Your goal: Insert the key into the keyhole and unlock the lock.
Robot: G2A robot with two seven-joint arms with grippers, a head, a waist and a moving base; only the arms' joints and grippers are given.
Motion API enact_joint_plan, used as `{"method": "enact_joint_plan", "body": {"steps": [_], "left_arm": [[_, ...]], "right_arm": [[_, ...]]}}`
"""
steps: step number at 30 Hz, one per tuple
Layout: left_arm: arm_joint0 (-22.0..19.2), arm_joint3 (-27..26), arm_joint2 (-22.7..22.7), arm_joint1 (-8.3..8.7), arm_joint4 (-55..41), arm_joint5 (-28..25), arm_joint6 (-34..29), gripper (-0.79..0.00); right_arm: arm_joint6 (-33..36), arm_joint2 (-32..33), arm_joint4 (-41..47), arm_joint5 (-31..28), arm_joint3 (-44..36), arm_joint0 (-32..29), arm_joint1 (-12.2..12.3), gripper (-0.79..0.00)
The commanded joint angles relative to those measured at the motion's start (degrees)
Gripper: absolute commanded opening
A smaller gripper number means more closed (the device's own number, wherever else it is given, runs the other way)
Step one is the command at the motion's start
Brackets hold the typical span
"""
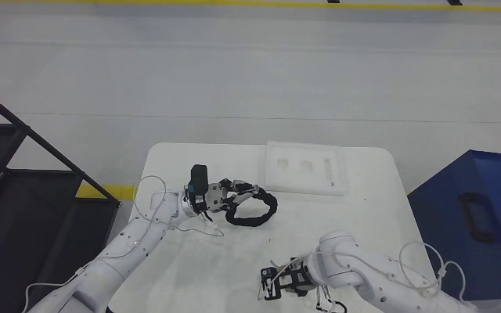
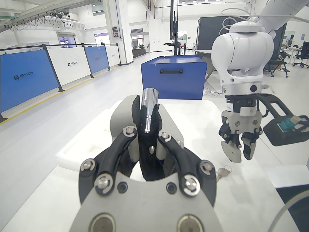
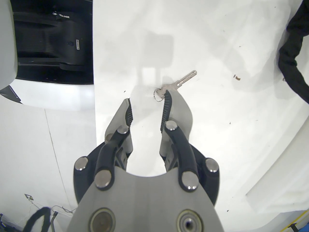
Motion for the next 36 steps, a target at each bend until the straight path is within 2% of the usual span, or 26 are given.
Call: {"method": "enact_joint_plan", "body": {"steps": [1, 5, 15, 28, 30, 31, 36], "left_arm": [[0.00, 0.00, 0.00, 0.00, 0.00, 0.00, 0.00, -0.785], [0.00, 0.00, 0.00, 0.00, 0.00, 0.00, 0.00, -0.785], [0.00, 0.00, 0.00, 0.00, 0.00, 0.00, 0.00, -0.785], [0.00, 0.00, 0.00, 0.00, 0.00, 0.00, 0.00, -0.785], [0.00, 0.00, 0.00, 0.00, 0.00, 0.00, 0.00, -0.785], [0.00, 0.00, 0.00, 0.00, 0.00, 0.00, 0.00, -0.785], [0.00, 0.00, 0.00, 0.00, 0.00, 0.00, 0.00, -0.785]], "right_arm": [[0.12, -0.88, 0.01, 0.11, 1.10, 0.51, -0.42, -0.443], [0.17, -2.45, 0.57, 0.17, 3.14, 1.86, -1.43, -0.431], [-0.10, -5.48, 0.07, 0.65, 7.43, 3.98, -3.85, -0.468], [-1.03, -7.09, -1.19, 0.87, 10.78, 5.31, -5.73, -0.634], [-1.29, -7.17, -1.43, 1.11, 10.93, 5.40, -5.94, -0.708], [-1.54, -7.19, -1.62, 1.24, 10.97, 5.39, -6.02, -0.785], [-1.40, -7.09, -2.24, 1.86, 10.58, 5.49, -6.23, -0.785]]}}
